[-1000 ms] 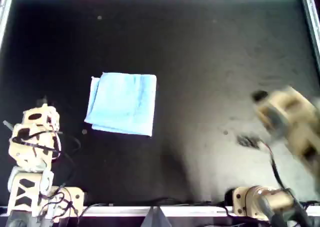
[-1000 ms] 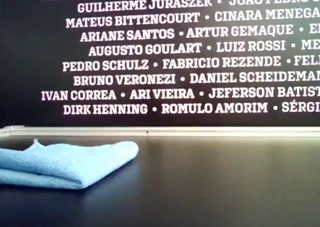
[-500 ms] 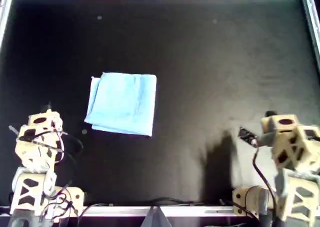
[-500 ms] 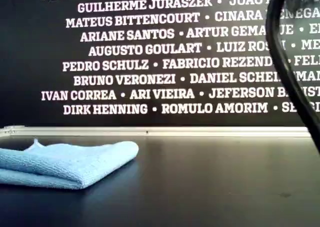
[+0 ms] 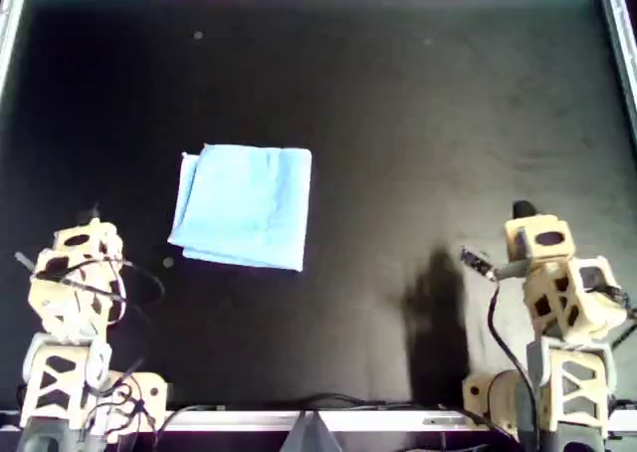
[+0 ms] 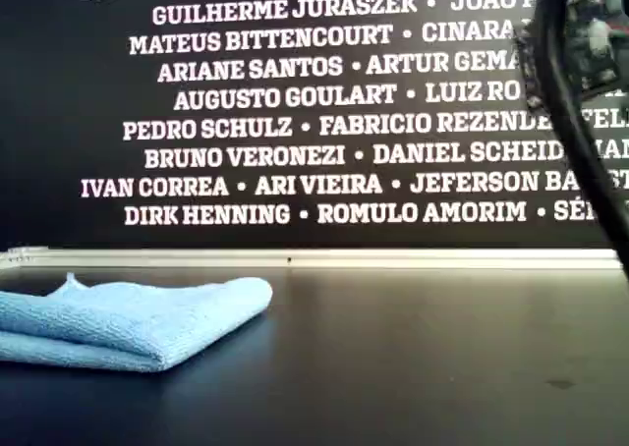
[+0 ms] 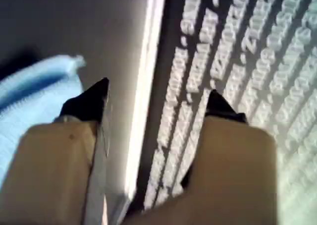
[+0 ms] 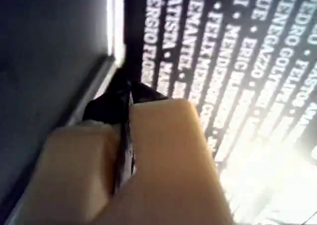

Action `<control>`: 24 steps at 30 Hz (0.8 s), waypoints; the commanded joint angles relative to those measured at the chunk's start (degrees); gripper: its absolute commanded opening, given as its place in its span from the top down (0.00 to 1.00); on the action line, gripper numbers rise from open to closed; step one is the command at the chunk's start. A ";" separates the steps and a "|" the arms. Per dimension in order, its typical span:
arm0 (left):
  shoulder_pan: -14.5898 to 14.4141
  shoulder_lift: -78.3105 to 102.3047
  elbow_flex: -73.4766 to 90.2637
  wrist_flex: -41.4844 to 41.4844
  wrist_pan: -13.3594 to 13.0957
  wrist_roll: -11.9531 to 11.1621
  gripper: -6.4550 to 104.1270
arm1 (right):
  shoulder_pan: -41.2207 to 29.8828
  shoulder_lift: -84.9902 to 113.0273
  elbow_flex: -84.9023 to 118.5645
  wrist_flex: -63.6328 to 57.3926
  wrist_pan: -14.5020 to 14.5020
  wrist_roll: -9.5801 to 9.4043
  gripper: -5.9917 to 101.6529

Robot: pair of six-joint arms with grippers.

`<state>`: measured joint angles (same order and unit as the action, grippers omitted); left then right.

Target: Fold a cloth

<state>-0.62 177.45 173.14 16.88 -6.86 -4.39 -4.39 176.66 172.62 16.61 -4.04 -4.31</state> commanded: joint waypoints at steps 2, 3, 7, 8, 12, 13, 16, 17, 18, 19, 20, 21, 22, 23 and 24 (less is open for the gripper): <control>2.64 1.14 -0.97 8.44 0.53 -0.26 0.34 | 0.00 2.20 1.14 2.81 -0.88 -0.70 0.96; 2.72 1.23 -0.97 11.69 0.53 -0.26 0.34 | 0.00 2.37 1.14 4.13 -0.88 -0.70 0.96; 2.72 1.32 -0.97 21.01 0.53 -0.26 0.34 | -0.88 2.81 1.14 9.40 0.00 -0.79 0.96; 2.72 1.32 -0.97 22.32 0.53 -0.26 0.34 | -1.32 2.81 1.14 10.55 0.00 -0.79 0.96; 2.72 1.32 -0.97 24.52 0.53 -0.26 0.34 | -2.29 2.81 1.14 16.26 0.00 -0.79 0.96; 2.72 1.32 -0.97 24.52 0.53 -0.26 0.34 | -2.37 2.81 1.14 18.11 0.00 -0.79 0.96; 2.72 1.32 -0.97 24.61 0.53 -0.26 0.34 | -3.25 2.81 1.14 23.82 0.00 -0.79 0.96; 2.72 1.32 -0.97 24.61 0.53 -0.26 0.34 | -3.60 2.81 1.14 25.58 0.09 -0.79 0.96; 2.72 1.32 -0.97 24.70 0.53 -0.26 0.34 | -3.78 2.90 1.14 27.07 0.09 -0.79 0.96; 2.72 1.32 -0.97 24.70 0.53 -0.18 0.34 | -3.78 2.90 1.14 28.39 0.09 -0.79 0.96; 2.72 1.32 -0.97 25.14 0.53 0.35 0.34 | -3.78 2.90 1.14 29.62 0.09 -0.79 0.96; 2.72 1.32 -0.97 26.02 0.53 0.53 0.34 | -3.87 2.90 1.14 30.76 0.09 -0.79 0.96; 2.72 1.32 -0.97 27.25 0.53 0.53 0.34 | -3.87 2.90 1.14 31.90 0.09 -0.79 0.96; 2.72 1.32 -0.97 28.65 0.53 0.53 0.34 | -3.87 2.90 1.14 32.87 0.00 -0.79 0.96; 2.72 1.32 -0.97 29.97 0.53 0.62 0.34 | -3.87 2.90 1.14 33.31 0.00 -0.79 0.96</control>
<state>0.97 177.89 173.14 44.74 -6.86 -4.13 -7.82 176.66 172.62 47.64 -4.31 -4.83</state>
